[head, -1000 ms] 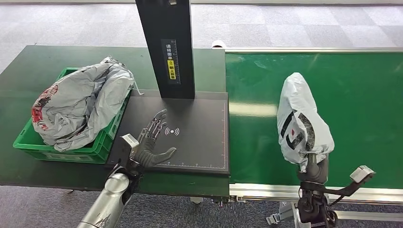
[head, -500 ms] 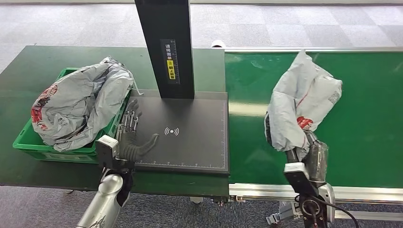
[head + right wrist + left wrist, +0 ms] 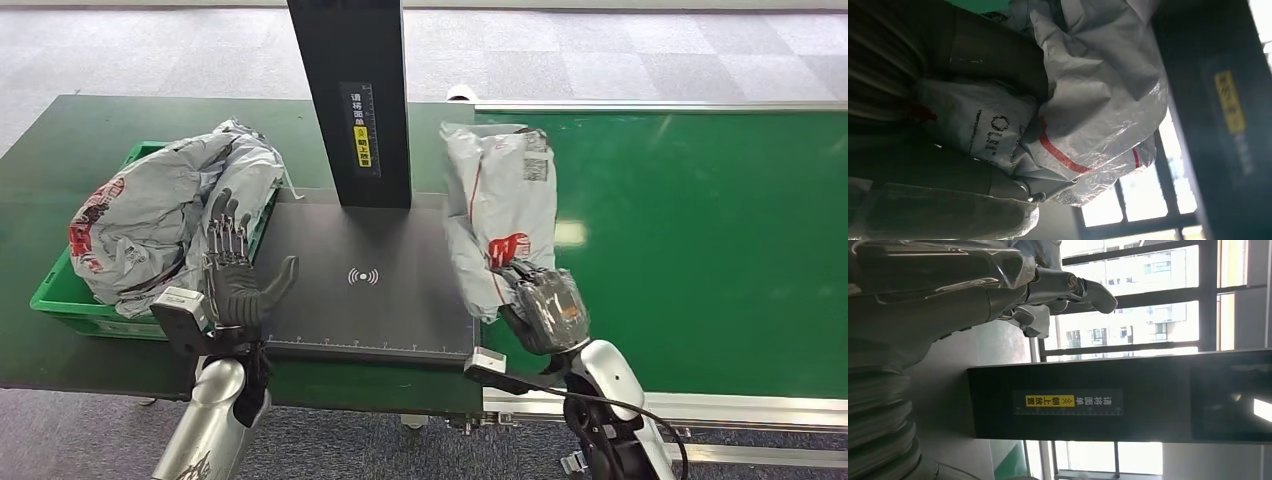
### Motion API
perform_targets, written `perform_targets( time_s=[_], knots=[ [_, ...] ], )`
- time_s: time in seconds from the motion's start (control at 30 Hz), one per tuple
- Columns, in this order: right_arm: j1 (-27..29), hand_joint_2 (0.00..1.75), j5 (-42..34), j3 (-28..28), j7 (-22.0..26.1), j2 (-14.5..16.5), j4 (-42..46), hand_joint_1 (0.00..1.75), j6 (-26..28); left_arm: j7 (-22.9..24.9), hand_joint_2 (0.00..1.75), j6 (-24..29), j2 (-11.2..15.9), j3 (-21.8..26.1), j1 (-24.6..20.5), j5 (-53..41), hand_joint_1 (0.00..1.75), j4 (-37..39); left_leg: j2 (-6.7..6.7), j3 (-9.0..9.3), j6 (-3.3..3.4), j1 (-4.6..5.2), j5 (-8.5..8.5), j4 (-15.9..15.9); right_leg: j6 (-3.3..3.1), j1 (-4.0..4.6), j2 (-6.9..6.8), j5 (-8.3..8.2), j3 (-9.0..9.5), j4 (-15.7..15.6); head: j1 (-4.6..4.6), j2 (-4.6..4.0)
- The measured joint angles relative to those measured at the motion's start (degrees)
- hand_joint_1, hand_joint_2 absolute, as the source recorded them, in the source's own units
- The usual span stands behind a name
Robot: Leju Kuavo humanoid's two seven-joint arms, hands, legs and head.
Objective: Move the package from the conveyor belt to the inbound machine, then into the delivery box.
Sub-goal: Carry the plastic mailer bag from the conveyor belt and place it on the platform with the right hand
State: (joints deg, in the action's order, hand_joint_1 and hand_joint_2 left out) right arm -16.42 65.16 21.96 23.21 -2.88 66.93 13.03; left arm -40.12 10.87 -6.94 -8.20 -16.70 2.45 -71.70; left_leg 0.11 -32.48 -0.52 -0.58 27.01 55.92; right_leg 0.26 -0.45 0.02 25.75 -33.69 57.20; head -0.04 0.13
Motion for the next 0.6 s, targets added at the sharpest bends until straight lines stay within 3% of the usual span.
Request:
perform_targets(
  time_s=[0.23,0.47,0.6],
  knots=[
    [-8.92,1.75,0.55,8.38,-1.19,0.26,-13.25,1.75,-2.23,-0.03,1.75,0.99,-0.71,-0.44,-0.97,-0.03,0.0,-0.49,-0.01,-0.01,0.0,0.0,-0.02,0.0,-0.01,0.01,0.0,-0.01,-0.01,0.02,0.01,0.0],
    [-12.4,1.75,-3.48,13.61,3.29,2.52,-20.42,1.75,-3.56,-0.03,1.75,0.52,-1.16,-1.04,-2.3,0.92,0.0,-0.07,-0.01,-0.02,-0.01,0.0,0.0,0.01,-0.01,0.01,0.01,0.0,-0.07,0.01,0.01,0.0],
    [-12.21,1.75,-9.74,15.19,7.38,3.69,-21.17,1.75,-3.76,-0.03,1.75,-0.48,-1.43,-1.21,-2.64,1.9,0.0,1.06,0.0,-0.03,-0.01,0.0,0.0,0.0,-0.01,0.01,0.01,0.0,-0.09,0.01,0.01,0.0]
  ],
)
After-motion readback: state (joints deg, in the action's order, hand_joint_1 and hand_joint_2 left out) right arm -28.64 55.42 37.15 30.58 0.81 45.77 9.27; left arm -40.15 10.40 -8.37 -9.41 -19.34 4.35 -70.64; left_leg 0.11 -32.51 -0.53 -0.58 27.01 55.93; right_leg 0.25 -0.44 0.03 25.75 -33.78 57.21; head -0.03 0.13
